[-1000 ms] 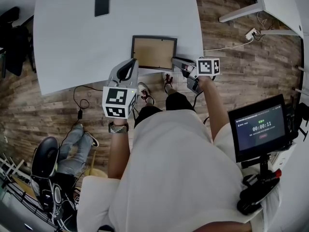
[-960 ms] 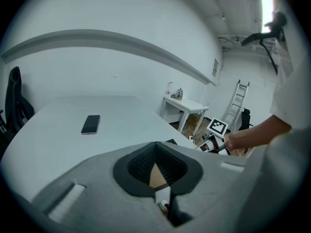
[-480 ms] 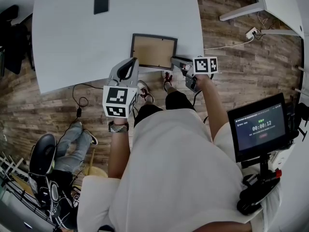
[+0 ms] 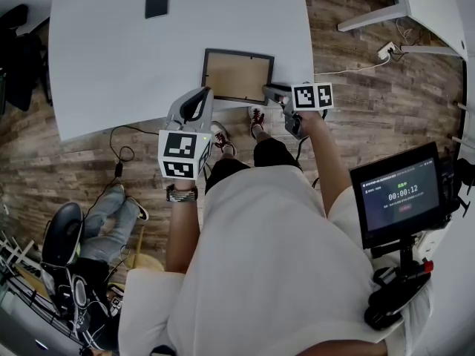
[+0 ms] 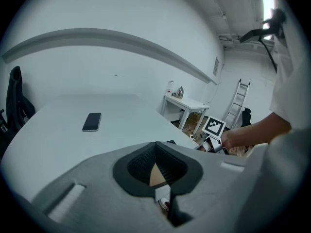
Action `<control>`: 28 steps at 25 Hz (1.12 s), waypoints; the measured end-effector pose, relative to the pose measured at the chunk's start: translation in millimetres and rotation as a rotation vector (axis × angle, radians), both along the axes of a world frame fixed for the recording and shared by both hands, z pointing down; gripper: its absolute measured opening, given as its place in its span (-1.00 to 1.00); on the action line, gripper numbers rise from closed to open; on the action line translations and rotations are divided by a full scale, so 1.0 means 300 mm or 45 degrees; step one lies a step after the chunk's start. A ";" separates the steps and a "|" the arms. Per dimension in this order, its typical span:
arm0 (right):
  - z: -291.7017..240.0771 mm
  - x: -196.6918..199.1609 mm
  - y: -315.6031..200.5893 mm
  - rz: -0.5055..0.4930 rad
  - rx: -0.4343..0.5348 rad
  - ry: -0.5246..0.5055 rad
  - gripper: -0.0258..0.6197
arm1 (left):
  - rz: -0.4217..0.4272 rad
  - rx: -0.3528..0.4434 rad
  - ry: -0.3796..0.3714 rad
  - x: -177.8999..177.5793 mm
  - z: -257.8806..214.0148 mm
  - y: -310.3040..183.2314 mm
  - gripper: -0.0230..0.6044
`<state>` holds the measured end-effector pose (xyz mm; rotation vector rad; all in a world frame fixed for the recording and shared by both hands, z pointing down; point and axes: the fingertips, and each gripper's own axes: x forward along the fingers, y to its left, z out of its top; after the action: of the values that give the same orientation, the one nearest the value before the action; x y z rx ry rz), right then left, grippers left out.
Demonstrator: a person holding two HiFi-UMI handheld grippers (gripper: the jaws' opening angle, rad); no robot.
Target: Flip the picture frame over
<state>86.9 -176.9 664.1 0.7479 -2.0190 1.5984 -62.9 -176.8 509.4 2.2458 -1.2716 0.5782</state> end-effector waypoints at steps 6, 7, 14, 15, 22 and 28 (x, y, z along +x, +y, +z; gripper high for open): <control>0.017 0.021 -0.017 0.019 -0.020 0.116 -0.58 | -0.013 0.002 0.006 -0.001 0.009 -0.005 -0.91; 0.018 0.022 -0.020 0.013 -0.015 0.131 -0.56 | -0.015 0.003 0.007 0.000 0.010 -0.008 -0.91; 0.026 0.034 -0.029 -0.023 0.016 0.206 -0.35 | -0.017 0.010 0.017 0.010 0.018 -0.014 -0.91; 0.026 0.033 -0.031 -0.028 0.019 0.219 -0.32 | -0.016 0.011 0.017 0.011 0.018 -0.015 -0.91; 0.032 0.023 -0.035 -0.099 0.057 0.291 -0.19 | -0.009 0.012 0.012 0.012 0.020 -0.021 -0.91; 0.029 0.027 -0.036 -0.166 0.153 0.357 -0.08 | -0.010 0.008 0.004 0.010 0.019 -0.014 -0.91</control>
<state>95.0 -187.6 672.7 0.8160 -1.9270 1.2336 -60.0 -181.0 515.1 2.2452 -1.2816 0.5689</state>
